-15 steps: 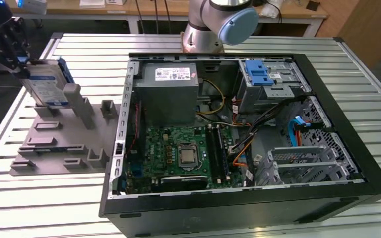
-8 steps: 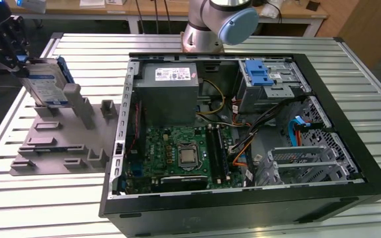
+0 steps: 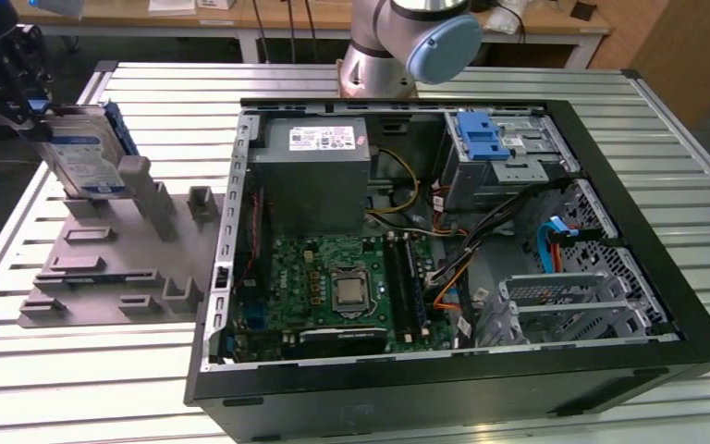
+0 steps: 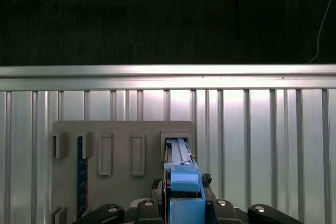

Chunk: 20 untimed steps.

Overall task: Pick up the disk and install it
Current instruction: 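Pick up the disk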

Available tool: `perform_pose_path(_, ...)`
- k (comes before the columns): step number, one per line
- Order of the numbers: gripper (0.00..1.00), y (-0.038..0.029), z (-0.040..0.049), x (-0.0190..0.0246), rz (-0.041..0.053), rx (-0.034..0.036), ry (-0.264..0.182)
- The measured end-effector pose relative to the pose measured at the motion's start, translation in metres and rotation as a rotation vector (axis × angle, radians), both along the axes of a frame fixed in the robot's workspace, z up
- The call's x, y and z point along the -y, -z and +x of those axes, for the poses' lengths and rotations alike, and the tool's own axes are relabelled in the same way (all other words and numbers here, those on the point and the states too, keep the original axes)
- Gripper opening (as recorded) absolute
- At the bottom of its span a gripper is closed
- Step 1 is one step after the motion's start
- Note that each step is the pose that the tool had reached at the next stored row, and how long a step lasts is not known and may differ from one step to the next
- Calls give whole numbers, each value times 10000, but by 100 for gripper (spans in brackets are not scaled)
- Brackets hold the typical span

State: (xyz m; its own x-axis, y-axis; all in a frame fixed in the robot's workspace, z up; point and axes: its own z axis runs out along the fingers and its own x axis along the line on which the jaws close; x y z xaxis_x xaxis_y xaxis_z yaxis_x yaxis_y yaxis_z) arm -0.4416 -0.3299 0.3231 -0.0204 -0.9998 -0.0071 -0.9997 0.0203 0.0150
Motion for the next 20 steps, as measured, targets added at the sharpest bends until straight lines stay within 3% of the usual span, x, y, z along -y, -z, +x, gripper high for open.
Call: perform_pose_path(20, 36, -143, 0, -1, 0, 0, 1)
